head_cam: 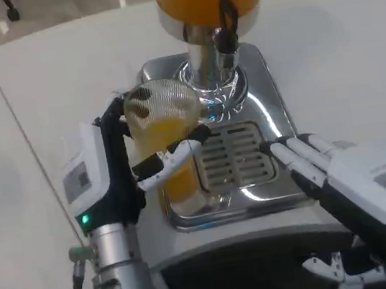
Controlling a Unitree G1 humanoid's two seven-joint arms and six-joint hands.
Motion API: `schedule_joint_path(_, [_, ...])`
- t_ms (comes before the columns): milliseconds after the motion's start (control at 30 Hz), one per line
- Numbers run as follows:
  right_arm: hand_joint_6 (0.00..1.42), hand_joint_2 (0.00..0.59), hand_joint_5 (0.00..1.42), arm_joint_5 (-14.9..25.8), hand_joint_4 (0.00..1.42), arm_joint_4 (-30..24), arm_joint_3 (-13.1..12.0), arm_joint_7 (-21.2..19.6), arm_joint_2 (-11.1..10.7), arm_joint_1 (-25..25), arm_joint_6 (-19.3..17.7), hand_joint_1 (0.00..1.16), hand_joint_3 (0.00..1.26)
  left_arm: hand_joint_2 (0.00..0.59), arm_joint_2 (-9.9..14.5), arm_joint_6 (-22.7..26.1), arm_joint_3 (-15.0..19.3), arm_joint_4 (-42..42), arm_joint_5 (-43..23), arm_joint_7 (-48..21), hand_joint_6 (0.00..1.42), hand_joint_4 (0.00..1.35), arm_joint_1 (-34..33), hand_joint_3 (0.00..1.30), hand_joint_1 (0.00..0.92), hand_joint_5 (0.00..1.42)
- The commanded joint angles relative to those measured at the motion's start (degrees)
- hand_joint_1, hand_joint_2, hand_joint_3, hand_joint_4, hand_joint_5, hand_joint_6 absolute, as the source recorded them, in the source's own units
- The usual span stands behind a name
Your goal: Grasp the cup under the faucet to collect the drink, then remove the cup.
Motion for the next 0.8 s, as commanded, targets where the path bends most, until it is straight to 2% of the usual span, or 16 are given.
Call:
schedule_joint_path(33, [0.07, 0.411, 0.0, -0.89, 0.0, 1.78, -1.15, -3.48, -0.02, 2.37, -2.27, 0.71, 0.0, 0.04, 1.2, -0.31, 1.11, -6.08, 0.83, -1.79, 1.42, 1.07, 3.4, 1.19, 0.607, 1.42])
schedule_joint_path(267, [0.07, 0.41, 0.0, -0.96, 0.0, 3.86, -2.14, -6.17, 0.03, 2.11, -4.26, 0.7, 0.0, 0.038, 3.38, -1.83, 2.93, -16.0, 0.1, -8.15, 1.42, 1.06, 10.62, 1.18, 0.602, 1.42])
schedule_joint_path(467, [0.05, 0.431, 0.0, 1.63, 0.0, 4.74, -4.44, -9.57, -0.94, 1.72, -8.09, 0.63, 0.0, 0.034, 4.21, -2.92, 4.38, -28.33, -1.11, -14.72, 1.42, 1.06, 19.04, 1.18, 0.6, 1.42])
schedule_joint_path(533, [0.03, 0.439, 0.0, 0.55, 0.0, 4.06, -4.83, -11.36, 0.03, 3.06, -8.51, 0.61, 0.0, 0.033, 4.18, -2.97, 4.55, -31.55, -0.64, -16.05, 1.42, 1.06, 20.92, 1.18, 0.6, 1.42])
schedule_joint_path(667, [0.0, 0.441, 0.0, 0.24, 0.0, 3.84, -4.3, -11.72, 0.68, 3.82, -9.03, 0.6, 0.0, 0.032, 4.17, -3.0, 4.57, -36.0, 0.46, -18.22, 1.42, 1.06, 23.87, 1.18, 0.599, 1.42])
schedule_joint_path(800, [0.0, 0.441, 0.0, -2.02, 0.0, 3.7, -2.96, -11.2, 1.89, 4.77, -8.6, 0.59, 0.0, 0.032, 4.12, -3.65, 5.4, -38.92, 0.41, -19.53, 1.42, 1.06, 26.74, 1.18, 0.599, 1.42])
